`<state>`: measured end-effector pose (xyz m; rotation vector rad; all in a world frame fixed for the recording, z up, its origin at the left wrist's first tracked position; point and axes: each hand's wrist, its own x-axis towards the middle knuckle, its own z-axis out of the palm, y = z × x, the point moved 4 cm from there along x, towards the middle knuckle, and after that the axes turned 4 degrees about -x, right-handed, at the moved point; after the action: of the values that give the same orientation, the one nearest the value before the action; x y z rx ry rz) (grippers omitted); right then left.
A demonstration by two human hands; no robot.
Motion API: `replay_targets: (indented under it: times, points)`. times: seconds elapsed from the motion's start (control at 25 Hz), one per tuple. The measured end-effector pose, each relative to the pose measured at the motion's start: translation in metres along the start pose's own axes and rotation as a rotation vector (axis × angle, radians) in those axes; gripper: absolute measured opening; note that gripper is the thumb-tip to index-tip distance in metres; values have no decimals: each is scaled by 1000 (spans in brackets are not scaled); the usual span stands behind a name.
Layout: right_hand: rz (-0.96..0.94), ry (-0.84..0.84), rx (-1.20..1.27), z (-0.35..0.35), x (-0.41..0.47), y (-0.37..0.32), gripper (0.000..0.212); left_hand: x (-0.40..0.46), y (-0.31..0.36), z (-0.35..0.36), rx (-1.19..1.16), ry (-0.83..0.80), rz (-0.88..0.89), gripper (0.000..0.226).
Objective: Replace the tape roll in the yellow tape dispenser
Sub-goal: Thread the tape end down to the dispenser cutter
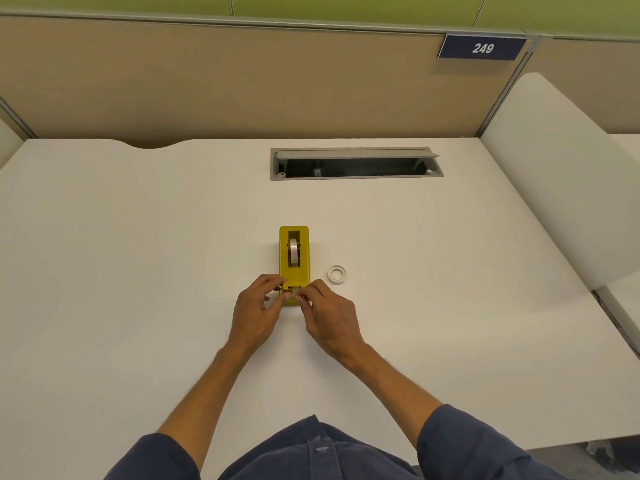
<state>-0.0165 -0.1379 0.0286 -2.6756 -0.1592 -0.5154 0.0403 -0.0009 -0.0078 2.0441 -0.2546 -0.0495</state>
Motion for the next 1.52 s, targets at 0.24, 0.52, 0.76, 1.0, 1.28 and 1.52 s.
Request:
replay_targets:
  times: [0.24,0.52,0.76,1.0,1.28,1.52]
  points:
    - [-25,23,20,-5,7,-5,11,0,-2,0,1,-2,14,31]
    - [-78,14,-34,-1,2,-5,14,1,-2,1,-5,-3,15,31]
    - [-113,24,-71,4,2,-4,16,0,-2,1,-5,-2,23,31]
    - [-114,-7,-120,13,0,1,20,0,-2,1,-13,-9,21,31]
    - [-178,67,-191,14,3,2,20,-1,-2,1,-42,-27,27,28]
    - [-206,144,-215,15,3,2,16,-1,-4,2,-31,-27,19,32]
